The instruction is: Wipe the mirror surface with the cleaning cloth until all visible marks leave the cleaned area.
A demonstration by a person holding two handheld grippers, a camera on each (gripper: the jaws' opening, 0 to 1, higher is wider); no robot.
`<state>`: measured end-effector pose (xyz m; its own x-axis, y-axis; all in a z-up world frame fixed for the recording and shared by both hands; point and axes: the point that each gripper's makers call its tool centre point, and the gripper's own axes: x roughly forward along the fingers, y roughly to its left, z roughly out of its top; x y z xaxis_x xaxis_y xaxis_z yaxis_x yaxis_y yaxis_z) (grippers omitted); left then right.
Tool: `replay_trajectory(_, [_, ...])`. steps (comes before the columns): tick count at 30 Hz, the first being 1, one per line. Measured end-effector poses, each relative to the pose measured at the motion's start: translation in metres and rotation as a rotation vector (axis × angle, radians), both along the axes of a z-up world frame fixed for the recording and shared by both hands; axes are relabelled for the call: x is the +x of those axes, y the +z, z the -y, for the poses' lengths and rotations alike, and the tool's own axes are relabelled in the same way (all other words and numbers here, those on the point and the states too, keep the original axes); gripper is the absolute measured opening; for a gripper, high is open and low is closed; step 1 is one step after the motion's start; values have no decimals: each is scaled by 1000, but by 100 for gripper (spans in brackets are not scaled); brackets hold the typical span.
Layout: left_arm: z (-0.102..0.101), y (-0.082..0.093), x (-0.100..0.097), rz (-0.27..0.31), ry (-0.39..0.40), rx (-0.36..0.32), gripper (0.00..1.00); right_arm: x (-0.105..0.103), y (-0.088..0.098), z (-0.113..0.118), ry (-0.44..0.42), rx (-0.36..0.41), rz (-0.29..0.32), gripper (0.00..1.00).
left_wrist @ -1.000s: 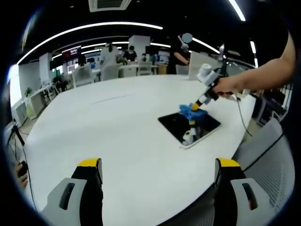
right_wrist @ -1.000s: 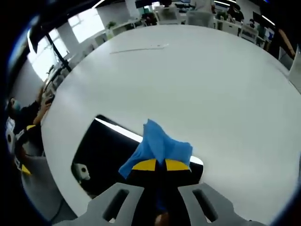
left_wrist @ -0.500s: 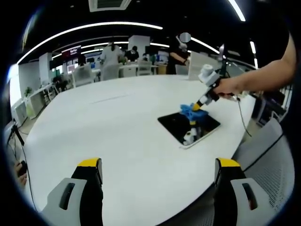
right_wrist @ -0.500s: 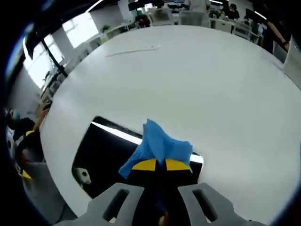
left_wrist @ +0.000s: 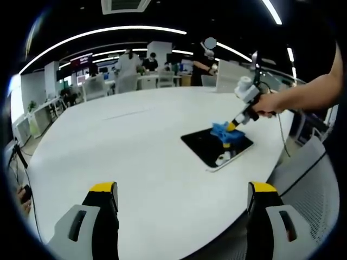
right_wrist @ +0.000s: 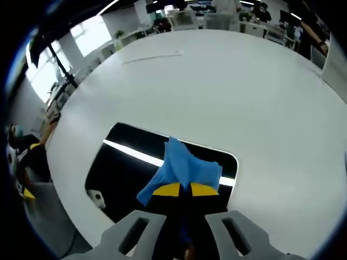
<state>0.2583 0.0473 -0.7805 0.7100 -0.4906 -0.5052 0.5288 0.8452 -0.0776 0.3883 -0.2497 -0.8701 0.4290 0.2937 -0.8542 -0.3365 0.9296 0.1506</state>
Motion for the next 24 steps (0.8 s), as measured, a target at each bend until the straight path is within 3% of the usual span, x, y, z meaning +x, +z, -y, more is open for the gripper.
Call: replay_trajectory(24, [1, 1, -1, 12, -6, 5, 99, -46, 0, 2, -30, 43, 0, 0])
